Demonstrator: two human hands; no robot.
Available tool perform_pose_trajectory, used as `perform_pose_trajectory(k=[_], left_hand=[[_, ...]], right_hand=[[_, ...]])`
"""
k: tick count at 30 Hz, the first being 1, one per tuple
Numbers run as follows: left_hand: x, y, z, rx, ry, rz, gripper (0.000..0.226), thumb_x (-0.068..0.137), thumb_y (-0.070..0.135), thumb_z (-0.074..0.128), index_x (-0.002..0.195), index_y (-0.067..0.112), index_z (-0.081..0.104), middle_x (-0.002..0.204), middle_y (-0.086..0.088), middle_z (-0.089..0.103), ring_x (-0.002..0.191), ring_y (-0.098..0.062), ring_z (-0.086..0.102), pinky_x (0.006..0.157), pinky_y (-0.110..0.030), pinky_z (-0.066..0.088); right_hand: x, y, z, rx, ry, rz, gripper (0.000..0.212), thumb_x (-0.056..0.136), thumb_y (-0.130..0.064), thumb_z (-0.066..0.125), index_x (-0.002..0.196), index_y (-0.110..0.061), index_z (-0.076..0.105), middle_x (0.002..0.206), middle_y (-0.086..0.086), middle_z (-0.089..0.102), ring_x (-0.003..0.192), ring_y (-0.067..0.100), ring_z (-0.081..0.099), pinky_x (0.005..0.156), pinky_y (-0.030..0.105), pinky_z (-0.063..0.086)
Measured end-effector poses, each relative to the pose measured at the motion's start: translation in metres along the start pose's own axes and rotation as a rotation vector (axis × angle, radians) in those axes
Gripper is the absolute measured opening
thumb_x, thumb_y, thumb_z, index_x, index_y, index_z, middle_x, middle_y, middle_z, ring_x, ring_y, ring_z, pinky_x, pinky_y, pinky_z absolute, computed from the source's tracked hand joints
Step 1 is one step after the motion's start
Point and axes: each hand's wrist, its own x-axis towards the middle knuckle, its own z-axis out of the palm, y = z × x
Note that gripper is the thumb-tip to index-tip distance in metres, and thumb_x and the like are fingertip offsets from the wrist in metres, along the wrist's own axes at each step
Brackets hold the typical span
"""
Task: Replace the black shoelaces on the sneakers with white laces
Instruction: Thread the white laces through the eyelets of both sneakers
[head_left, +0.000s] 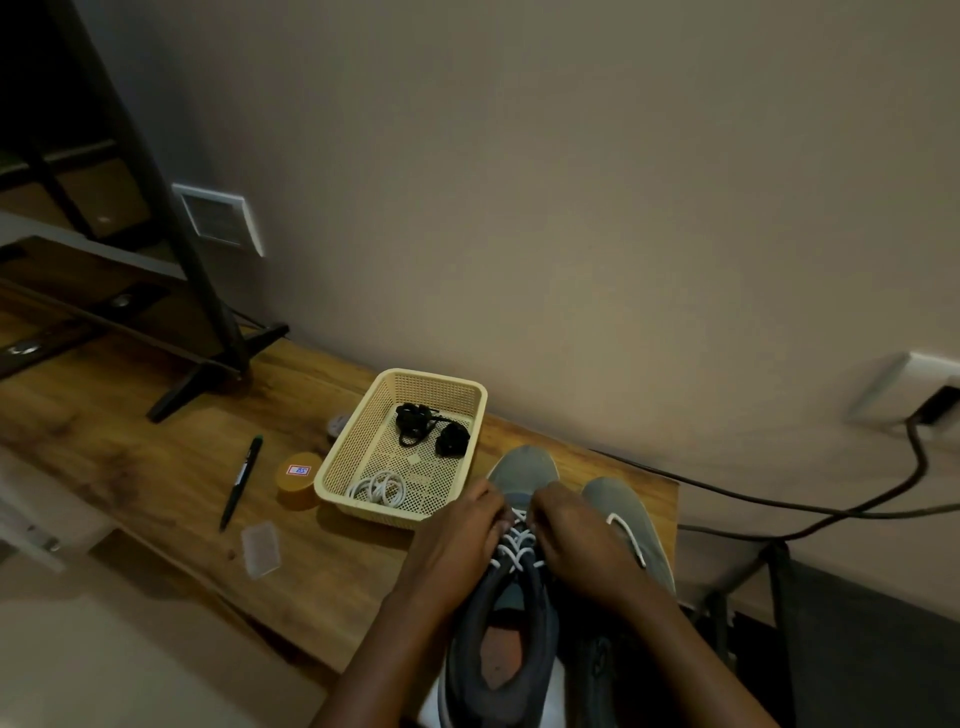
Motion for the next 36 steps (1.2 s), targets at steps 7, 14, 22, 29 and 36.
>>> perform_pose_trajectory(k=[7,14,22,29,36], left_hand=[[-0.002,0.007,-0.01,-0.056,0.102,-0.073,0.015,0.098,0.024,0.042,0.101,0.02,0.056,0.102,0.005,0.057,0.09,-0.016,0.056,0.075,-0.034,0.045],[-0.049,0.017,-0.014,-0.419,-0.155,-0.21,0.08,0.075,0.035,0.063,0.143,0.04,0.022,0.143,0.019,0.034,0.13,-0.003,0.035,0.107,-0.035,0.038],[-0.052,0.047,0.008,-0.064,0.082,-0.355,0.059,0.097,0.024,0.042,0.15,0.024,0.015,0.154,0.005,0.025,0.134,-0.015,0.033,0.102,-0.032,0.036],[-0.035,0.05,0.009,0.176,0.061,-0.408,0.054,0.094,0.032,0.052,0.143,0.025,0.029,0.141,0.003,0.038,0.123,-0.018,0.044,0.089,-0.031,0.044],[-0.027,0.046,0.019,0.15,0.224,-0.336,0.046,0.08,0.012,0.069,0.121,0.023,0.052,0.129,-0.002,0.051,0.093,-0.021,0.064,0.06,-0.032,0.053]], right_hand=[[0.0,0.009,-0.002,0.086,0.076,0.061,0.012,0.093,-0.011,0.046,0.082,-0.015,0.051,0.086,0.006,0.059,0.078,0.019,0.052,0.067,0.031,0.039],[-0.043,-0.015,-0.018,0.059,0.224,0.19,0.026,0.074,-0.05,0.049,0.095,-0.036,0.056,0.093,-0.019,0.054,0.091,0.004,0.046,0.098,0.036,0.025],[-0.042,-0.039,0.012,-0.229,0.203,0.264,0.026,0.08,-0.04,0.049,0.1,-0.024,0.052,0.101,-0.006,0.063,0.104,0.018,0.054,0.104,0.044,0.011],[-0.021,-0.035,0.019,-0.282,0.341,0.284,0.018,0.069,-0.03,0.067,0.073,-0.024,0.05,0.068,-0.001,0.063,0.071,0.021,0.061,0.09,0.041,0.028],[-0.025,-0.037,0.02,-0.382,0.356,0.293,0.034,0.039,-0.011,0.079,0.05,-0.021,0.048,0.038,0.001,0.046,0.037,0.02,0.046,0.069,0.035,0.026]])
